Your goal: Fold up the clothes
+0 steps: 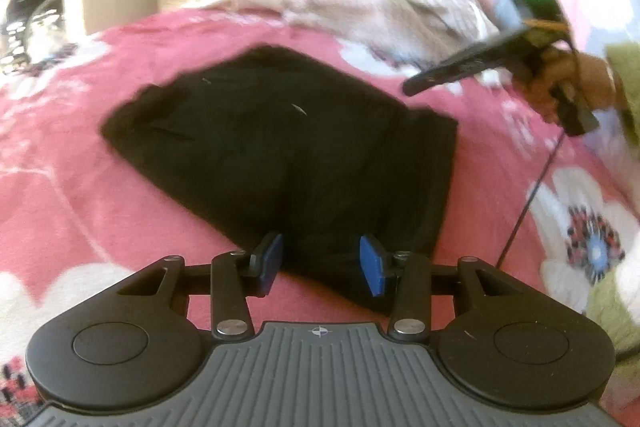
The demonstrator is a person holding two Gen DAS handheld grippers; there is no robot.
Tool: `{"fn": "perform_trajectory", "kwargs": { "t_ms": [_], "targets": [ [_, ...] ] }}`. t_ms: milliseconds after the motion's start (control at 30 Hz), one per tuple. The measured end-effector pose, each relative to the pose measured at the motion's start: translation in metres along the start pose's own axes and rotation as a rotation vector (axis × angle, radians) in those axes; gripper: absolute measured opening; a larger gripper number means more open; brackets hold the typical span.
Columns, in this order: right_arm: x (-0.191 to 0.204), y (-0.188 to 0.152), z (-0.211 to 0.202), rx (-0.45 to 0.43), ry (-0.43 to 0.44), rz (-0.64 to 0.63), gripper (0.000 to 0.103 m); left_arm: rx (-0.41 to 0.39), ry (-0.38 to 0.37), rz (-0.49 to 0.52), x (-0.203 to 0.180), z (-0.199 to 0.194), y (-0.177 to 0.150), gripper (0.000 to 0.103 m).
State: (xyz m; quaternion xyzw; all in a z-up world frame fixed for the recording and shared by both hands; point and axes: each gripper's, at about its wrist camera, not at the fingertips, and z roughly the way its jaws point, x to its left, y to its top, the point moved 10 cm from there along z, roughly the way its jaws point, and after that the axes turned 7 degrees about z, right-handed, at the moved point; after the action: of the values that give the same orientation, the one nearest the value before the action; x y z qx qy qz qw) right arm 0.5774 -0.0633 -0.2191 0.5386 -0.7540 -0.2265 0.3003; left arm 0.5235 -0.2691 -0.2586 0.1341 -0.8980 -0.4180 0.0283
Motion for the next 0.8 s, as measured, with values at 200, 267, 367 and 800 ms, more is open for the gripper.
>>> {"fn": "perform_trajectory", "kwargs": {
  "t_ms": [200, 267, 367, 800],
  "targets": [
    [0.022, -0.004, 0.023, 0.050, 0.085, 0.002, 0.004, -0.024, 0.066, -0.104, 0.043, 0.020, 0.030, 0.043],
    [0.015, -0.019, 0.034, 0.101, 0.063, 0.041, 0.000, 0.025, 0.134, -0.148, 0.068, 0.041, 0.022, 0.043],
    [0.014, -0.020, 0.034, 0.092, 0.071, 0.076, 0.000, 0.045, 0.181, -0.284, 0.104, 0.045, 0.014, 0.043],
    [0.017, -0.021, 0.035, 0.091, 0.079, 0.079, 0.001, 0.004, 0.243, -0.400, 0.161, 0.061, 0.029, 0.038]
  ]
}}
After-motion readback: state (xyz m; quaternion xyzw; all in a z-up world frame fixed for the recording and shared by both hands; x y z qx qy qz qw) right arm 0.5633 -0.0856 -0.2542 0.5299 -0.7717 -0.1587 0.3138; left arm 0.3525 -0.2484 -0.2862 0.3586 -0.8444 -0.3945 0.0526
